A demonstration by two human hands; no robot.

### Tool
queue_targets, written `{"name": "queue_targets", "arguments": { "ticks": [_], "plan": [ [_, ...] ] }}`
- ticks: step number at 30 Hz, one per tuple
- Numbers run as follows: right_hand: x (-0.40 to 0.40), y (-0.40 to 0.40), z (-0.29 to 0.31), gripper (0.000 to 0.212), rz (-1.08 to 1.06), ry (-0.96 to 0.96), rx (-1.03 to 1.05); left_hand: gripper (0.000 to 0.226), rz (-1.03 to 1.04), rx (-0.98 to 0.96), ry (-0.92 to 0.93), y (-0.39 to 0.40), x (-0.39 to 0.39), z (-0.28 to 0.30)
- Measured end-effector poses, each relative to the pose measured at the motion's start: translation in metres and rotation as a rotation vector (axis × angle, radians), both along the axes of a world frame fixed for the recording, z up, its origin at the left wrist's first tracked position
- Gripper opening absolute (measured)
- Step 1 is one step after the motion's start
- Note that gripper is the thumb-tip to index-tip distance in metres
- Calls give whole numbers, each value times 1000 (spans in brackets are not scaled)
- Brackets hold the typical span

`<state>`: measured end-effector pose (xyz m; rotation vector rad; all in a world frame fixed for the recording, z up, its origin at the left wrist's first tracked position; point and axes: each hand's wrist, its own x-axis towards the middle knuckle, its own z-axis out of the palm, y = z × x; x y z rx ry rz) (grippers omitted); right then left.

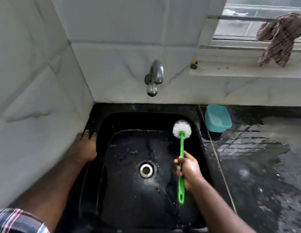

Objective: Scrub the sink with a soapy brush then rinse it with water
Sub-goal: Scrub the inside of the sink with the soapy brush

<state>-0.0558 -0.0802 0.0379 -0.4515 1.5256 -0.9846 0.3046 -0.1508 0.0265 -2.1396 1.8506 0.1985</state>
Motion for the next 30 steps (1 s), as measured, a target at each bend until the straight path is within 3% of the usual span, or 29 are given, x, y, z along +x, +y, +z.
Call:
{"name": "queue_targets", "arguments": {
  "ticks": [2, 4, 6, 8, 9, 11, 14, 16, 20, 22, 26, 30],
  "plan": [
    [36, -36, -14, 26, -50, 61, -20, 72, -28, 56, 1, -1, 10, -10],
    [87, -55, -30, 20, 101, 286, -42, 72, -18, 115, 41, -3, 13, -17],
    [147, -51, -45, 37, 316, 403, -60, 74, -1, 135, 86, -6, 16, -22],
    [186, -34, -52, 55, 539, 362, -95, 77, -6, 136, 134, -9, 21, -23],
    [187, -31, -53, 56, 533, 352, -107, 79, -3, 144, 156, -9, 23, -24],
    [153, -36, -52, 46, 314, 349, -101, 81, 2, 145, 180, -10, 25, -22],
    [80, -52, -68, 53, -56, 492, 33, 82, 10, 142, 206, -11, 23, -22],
    [88, -58, -60, 57, -109, 551, 41, 81, 12, 123, 213, -10, 24, -21],
    [200, -39, -26, 69, 429, 586, -52, 84, 8, 134, 219, -9, 25, -18],
    [211, -31, -42, 67, 614, 599, -97, 84, 8, 132, 223, -9, 25, -16],
    [128, -37, -67, 62, 321, 562, 47, 81, 18, 114, 238, -7, 24, -14],
    [81, -59, -74, 37, -55, 619, 155, 80, 11, 88, 237, -6, 23, -14]
  ]
}}
